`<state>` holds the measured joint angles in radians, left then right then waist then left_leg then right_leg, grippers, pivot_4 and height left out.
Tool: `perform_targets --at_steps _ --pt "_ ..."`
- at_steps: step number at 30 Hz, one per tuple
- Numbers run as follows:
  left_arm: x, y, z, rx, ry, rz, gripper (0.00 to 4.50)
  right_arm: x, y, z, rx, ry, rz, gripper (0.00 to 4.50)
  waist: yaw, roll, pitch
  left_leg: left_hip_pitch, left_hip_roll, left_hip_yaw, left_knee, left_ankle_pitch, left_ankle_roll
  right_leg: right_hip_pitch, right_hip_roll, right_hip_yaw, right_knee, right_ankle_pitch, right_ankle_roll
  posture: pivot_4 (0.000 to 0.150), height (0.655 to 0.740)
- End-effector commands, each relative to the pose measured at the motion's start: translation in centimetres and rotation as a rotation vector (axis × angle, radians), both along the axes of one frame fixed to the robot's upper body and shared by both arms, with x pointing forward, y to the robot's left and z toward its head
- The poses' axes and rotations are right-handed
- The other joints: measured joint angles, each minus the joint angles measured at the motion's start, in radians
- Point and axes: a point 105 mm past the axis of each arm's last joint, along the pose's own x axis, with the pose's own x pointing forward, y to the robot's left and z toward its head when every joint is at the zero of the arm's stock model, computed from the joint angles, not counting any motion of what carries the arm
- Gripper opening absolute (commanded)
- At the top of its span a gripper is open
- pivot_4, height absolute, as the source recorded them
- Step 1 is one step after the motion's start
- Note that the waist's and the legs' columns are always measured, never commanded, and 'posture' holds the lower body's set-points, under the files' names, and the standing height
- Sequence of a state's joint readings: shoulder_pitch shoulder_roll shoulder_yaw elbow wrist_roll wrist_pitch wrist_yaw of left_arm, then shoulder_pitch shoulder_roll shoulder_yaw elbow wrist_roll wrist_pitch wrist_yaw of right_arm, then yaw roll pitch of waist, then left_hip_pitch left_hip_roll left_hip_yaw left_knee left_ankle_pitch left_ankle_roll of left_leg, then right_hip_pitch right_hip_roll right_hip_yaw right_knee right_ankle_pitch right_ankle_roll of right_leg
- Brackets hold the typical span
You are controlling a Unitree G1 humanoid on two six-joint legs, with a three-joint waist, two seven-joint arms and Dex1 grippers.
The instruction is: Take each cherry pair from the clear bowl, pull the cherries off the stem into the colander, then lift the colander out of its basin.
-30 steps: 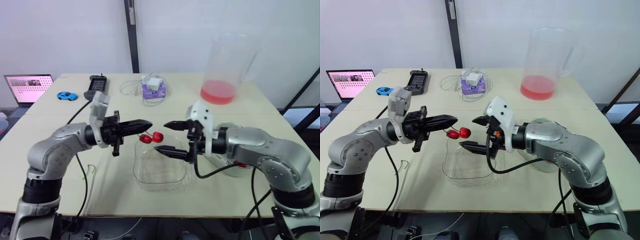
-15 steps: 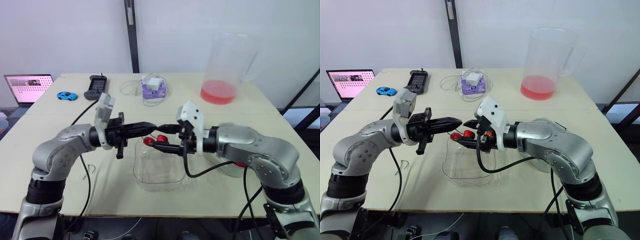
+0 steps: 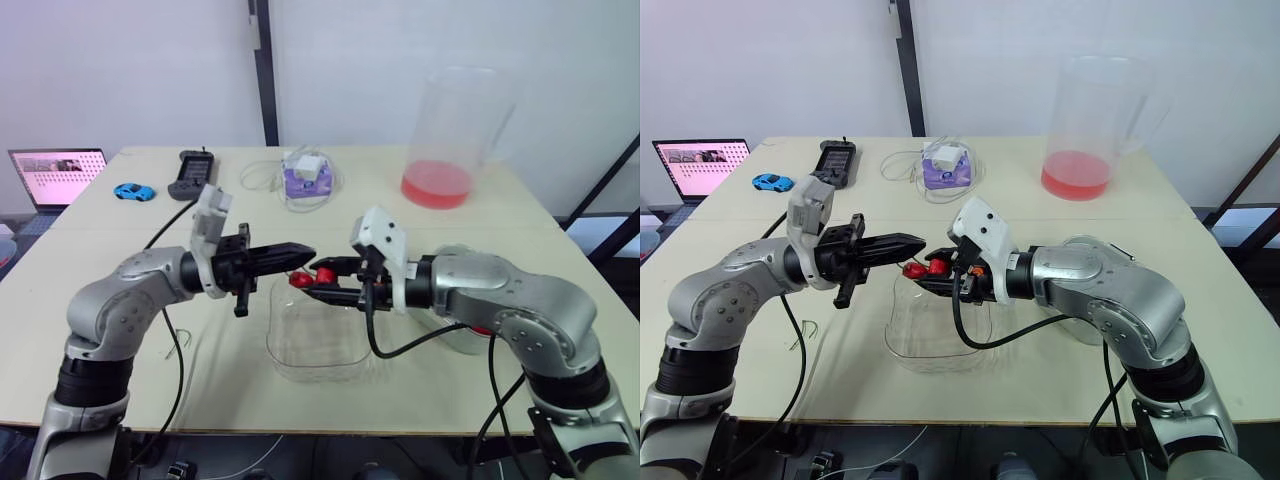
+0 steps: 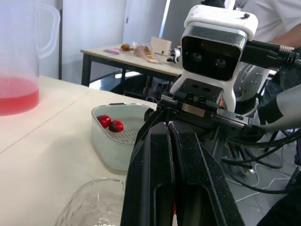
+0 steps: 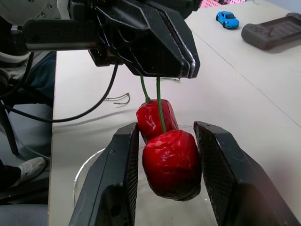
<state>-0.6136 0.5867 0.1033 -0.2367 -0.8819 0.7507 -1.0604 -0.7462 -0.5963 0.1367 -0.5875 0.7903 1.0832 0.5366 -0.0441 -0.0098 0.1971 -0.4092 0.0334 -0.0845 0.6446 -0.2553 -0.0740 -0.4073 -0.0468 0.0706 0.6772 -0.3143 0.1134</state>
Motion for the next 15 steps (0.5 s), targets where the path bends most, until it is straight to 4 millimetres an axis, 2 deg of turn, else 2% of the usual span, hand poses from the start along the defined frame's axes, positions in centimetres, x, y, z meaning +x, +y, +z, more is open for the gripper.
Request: perform_targets --at_steps 1,6,9,15 --pt "-0.46 -0.23 1.02 -0.009 -0.054 -0.013 0.00 -0.42 -0.25 0.70 0.013 -0.035 0.008 1.92 0.000 0.000 0.000 0.000 0.000 0.000 0.000 0.000 0.000 0.000 0.000 0.000 0.000 0.000 0.000 0.150 0.7332" --pt "-0.47 -0.35 0.89 -0.005 -0.051 -0.019 0.00 -0.48 -0.22 0.99 0.026 -0.035 0.015 1.92 0.000 0.000 0.000 0.000 0.000 0.000 0.000 0.000 0.000 0.000 0.000 0.000 0.000 0.000 0.000 0.150 0.7332" --pt "-0.42 -0.33 0.90 -0.006 -0.051 -0.018 0.00 -0.64 -0.29 0.87 0.016 -0.032 0.020 1.07 0.000 0.000 0.000 0.000 0.000 0.000 0.000 0.000 0.000 0.000 0.000 0.000 0.000 0.000 0.000 0.150 0.7332" --pt "-0.04 0.27 0.81 -0.001 -0.051 -0.003 0.00 -0.97 -0.50 0.72 0.012 -0.014 0.029 1.07 0.000 0.000 0.000 0.000 0.000 0.000 0.000 0.000 0.000 0.000 0.000 0.000 0.000 0.000 0.000 0.150 0.7332"
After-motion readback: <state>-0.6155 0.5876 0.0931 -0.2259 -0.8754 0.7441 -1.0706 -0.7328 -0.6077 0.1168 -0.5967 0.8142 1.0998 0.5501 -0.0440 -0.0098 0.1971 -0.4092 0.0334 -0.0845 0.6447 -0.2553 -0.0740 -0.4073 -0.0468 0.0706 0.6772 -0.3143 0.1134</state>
